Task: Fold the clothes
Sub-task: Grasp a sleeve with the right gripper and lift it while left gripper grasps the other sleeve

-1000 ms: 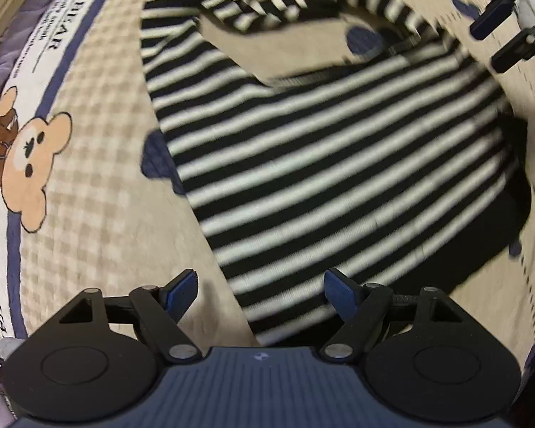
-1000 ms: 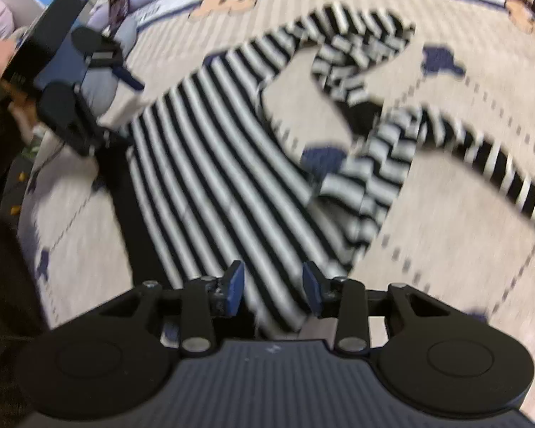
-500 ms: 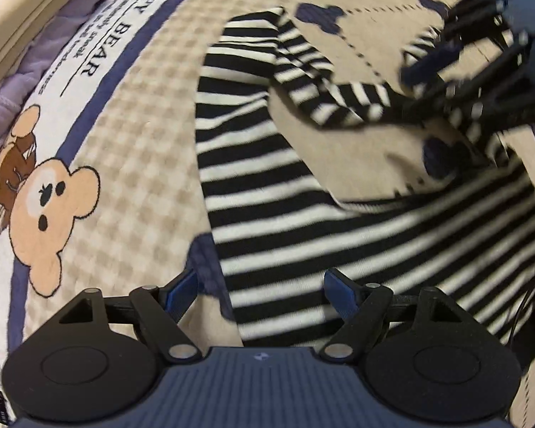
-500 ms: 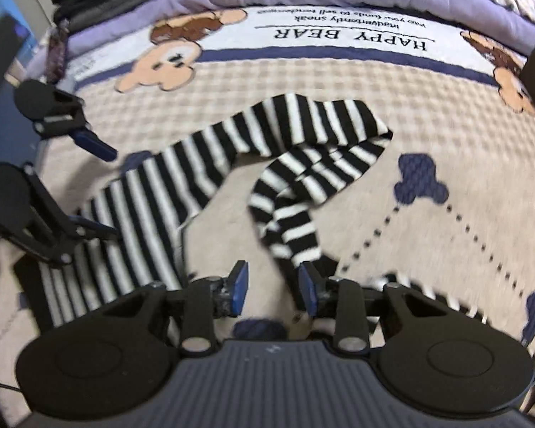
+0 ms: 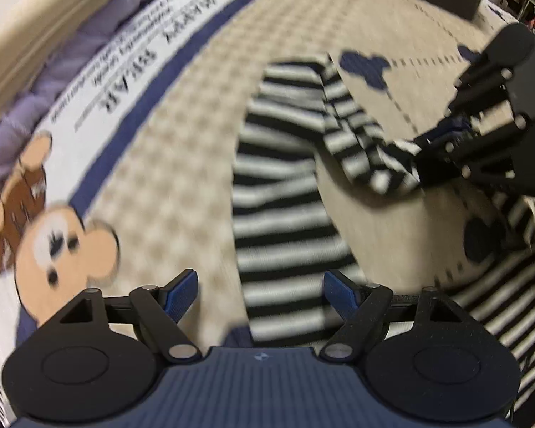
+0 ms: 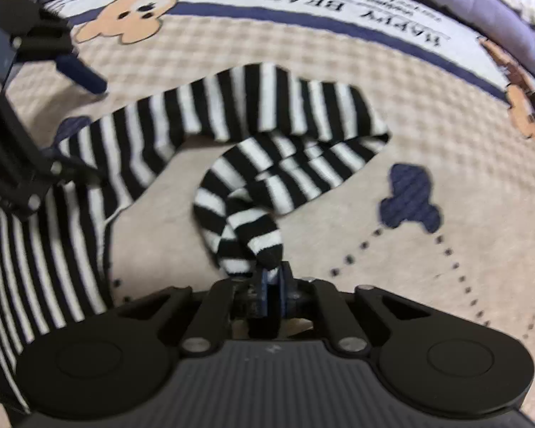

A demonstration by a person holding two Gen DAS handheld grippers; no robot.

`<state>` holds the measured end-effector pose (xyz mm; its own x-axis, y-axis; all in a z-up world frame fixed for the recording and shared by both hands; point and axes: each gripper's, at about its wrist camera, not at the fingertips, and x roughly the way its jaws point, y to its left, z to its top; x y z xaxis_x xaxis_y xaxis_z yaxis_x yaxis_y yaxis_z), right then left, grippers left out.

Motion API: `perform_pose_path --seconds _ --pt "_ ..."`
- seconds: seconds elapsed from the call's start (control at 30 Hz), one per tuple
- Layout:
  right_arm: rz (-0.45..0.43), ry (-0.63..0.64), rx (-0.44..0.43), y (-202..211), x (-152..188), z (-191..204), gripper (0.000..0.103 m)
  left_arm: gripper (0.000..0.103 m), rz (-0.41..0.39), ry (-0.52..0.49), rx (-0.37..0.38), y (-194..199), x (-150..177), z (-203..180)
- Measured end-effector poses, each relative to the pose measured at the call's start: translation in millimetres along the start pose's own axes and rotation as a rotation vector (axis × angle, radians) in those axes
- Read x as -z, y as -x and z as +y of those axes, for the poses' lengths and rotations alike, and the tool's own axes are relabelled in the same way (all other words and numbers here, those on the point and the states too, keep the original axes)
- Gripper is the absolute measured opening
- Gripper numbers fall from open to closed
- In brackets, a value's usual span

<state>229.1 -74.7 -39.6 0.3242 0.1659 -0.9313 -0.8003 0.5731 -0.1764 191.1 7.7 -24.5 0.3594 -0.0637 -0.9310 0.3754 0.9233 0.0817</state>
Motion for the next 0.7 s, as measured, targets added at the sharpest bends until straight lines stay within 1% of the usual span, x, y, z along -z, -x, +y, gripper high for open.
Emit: perform_pose_path --seconds 0.03,0.13,0.23,0.3,0.33,0.4,0.43,0.5,0.53,0.57,0.6,0.67,0.7 --pt "-0.018 -0.002 0.017 3.7 -1.9 -1.7 0.004 0.078 -0.013 0.001 0.004 -0.4 -7.6 -0.5" --pt "-0.087 -0.003 0.084 21.1 -9.8 -6.7 0.004 0.078 -0.023 -0.042 -0.008 -6.5 -29.8 -9.1" --pt "-0.174 -0.008 0.167 44.9 -18.5 -13.0 0.004 0.078 -0.049 -0.090 -0.056 -10.0 -45.3 -19.5" --pt "-0.245 -0.008 0.230 68.1 -24.4 -18.5 0.004 0.078 -0.102 -0.133 -0.076 -6.6 -57.3 -29.6" --pt "-0.268 -0.004 0.250 77.3 -26.0 -20.1 0.004 0.078 -0.126 -0.140 -0.059 -2.3 -61.0 -33.1" --pt "-0.318 -0.007 0.264 97.2 -27.7 -25.6 0.004 0.078 -0.174 -0.149 -0.018 6.8 -67.8 -39.5" --pt "-0.342 -0.012 0.266 106.6 -28.5 -28.6 0.004 0.078 -0.189 -0.153 -0.011 9.6 -70.0 -41.8" --pt "-0.383 -0.040 0.257 125.5 -29.4 -35.4 0.004 0.078 -0.257 -0.184 -0.029 18.9 -76.9 -52.6" --pt "-0.396 -0.049 0.251 132.0 -29.5 -37.6 0.004 0.078 -0.275 -0.193 -0.037 20.2 -79.2 -55.9" --pt "-0.409 -0.057 0.242 138.2 -27.9 -39.0 0.004 0.078 -0.310 -0.208 -0.058 23.4 -84.3 -62.5" --pt "-0.418 -0.062 0.232 142.7 -26.1 -40.4 0.004 0.077 -0.321 -0.211 -0.069 23.8 -88.1 -66.1" --pt "-0.433 -0.068 0.210 152.7 -22.4 -39.9 0.004 0.068 -0.333 -0.204 -0.099 22.5 -97.4 -72.4" --pt "-0.442 -0.069 0.199 159.9 -18.8 -38.5 0.004 0.040 -0.337 -0.196 -0.120 21.1 -103.6 -75.5"
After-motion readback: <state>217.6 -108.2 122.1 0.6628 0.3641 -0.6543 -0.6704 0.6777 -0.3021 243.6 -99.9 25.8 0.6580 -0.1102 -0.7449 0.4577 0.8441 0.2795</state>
